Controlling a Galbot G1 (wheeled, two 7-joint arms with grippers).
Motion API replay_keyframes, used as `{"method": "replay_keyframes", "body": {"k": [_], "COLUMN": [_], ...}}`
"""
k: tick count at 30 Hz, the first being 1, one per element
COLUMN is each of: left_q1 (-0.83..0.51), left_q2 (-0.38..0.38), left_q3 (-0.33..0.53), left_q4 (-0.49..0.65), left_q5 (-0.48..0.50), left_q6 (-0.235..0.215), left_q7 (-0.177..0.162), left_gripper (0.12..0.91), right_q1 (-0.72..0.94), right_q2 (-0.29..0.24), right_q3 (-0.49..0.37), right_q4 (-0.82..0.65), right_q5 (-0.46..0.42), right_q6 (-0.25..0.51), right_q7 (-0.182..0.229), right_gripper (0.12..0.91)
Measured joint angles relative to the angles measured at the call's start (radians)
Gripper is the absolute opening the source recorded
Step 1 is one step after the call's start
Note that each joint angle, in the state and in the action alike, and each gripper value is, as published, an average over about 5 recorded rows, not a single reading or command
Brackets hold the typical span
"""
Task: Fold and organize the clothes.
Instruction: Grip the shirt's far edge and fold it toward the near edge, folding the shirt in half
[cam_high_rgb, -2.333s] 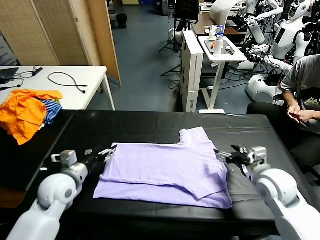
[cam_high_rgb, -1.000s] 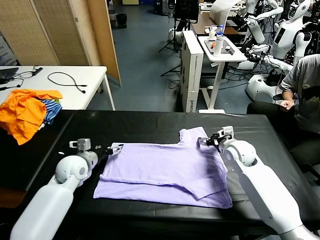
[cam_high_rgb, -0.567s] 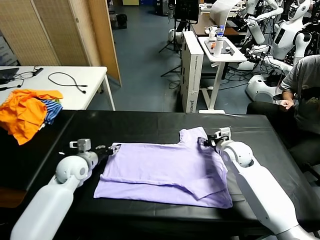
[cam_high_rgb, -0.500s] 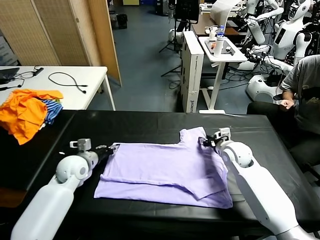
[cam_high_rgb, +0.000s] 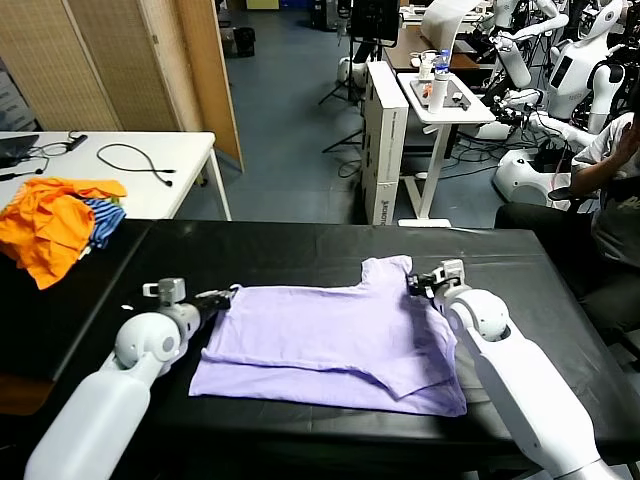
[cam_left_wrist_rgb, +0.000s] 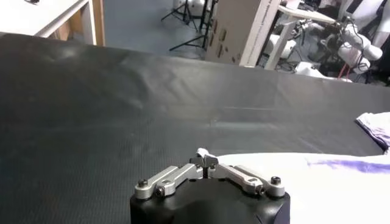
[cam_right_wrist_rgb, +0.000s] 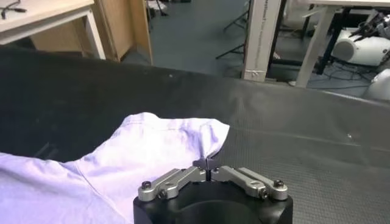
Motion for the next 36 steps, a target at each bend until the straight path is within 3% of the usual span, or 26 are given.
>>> {"method": "replay_keyframes", "body": {"k": [12,22,36], "left_q1": [0.099,0.239,0.387], "left_q2": [0.037,0.061,0.063], "left_q3": [-0.074,-0.153,-0.197], "left_q4": [-0.133,-0.294,-0.400], "left_q5": [-0.009,0.017,0.107], "left_q6": [-0.025,-0.048,-0.065], "left_q7": [0.003,0.013,0.025], "left_gripper": [0.147,0.147,0.147], "right_q1": [-0.120,-0.338,-0.667], "right_q2": [-0.076,-0.152,-0.172], "right_q3": [0.096,0.234,0.408], "right_q4": [0.195,0.435,0.628], "right_q5": [0.087,0.125,0.096], "right_q6": [0.007,-0.062,-0.130], "right_q7": [0.003,0.041,0.058], "right_gripper": [0.139,0.139,0.139]}}
